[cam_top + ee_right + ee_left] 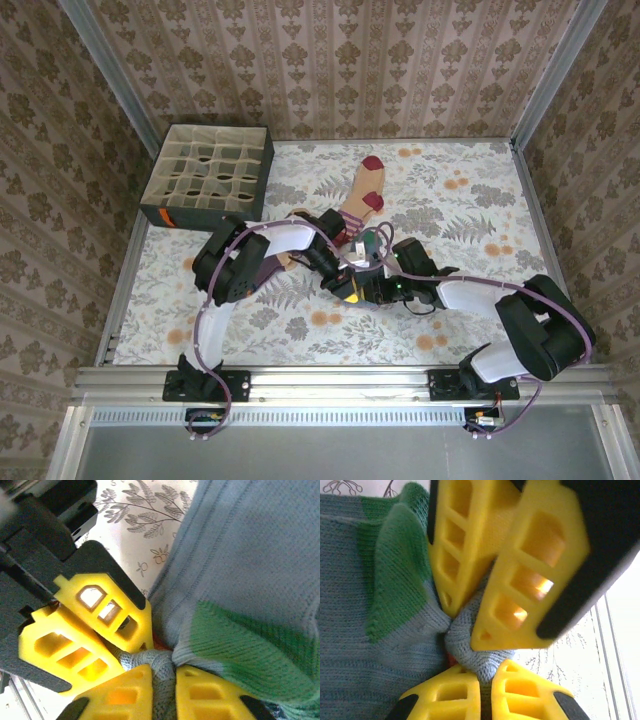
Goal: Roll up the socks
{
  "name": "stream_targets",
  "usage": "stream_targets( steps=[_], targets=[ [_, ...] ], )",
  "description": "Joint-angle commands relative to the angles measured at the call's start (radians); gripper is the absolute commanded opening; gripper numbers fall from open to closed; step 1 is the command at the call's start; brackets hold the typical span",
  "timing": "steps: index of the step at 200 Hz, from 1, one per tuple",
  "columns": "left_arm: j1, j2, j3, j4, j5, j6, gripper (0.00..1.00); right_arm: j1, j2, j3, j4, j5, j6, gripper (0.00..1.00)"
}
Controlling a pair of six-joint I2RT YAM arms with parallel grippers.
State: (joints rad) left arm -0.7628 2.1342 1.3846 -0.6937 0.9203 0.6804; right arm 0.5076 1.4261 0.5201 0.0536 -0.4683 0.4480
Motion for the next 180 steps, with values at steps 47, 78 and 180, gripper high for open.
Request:
stream_targets(
  steps=[47,78,180],
  targets=[
    [-0.003,-0.204,-0.251,0.379,-0.16,-0.024,0.1,-0.02,0.154,0.123,-0.379,0.197,0.083,0.0],
    [-0.011,-0.342,-0.398,0.582,-0.271,-0.017,0.16,-0.024,0.225,0.156,-0.413,0.191,0.104,0.0],
    [-0.207,-0.566,-0.7,0.918,-0.748,0.216,0.23,-0.038,0.353,0.245,-0.503,0.124,0.086,0.0]
  ],
)
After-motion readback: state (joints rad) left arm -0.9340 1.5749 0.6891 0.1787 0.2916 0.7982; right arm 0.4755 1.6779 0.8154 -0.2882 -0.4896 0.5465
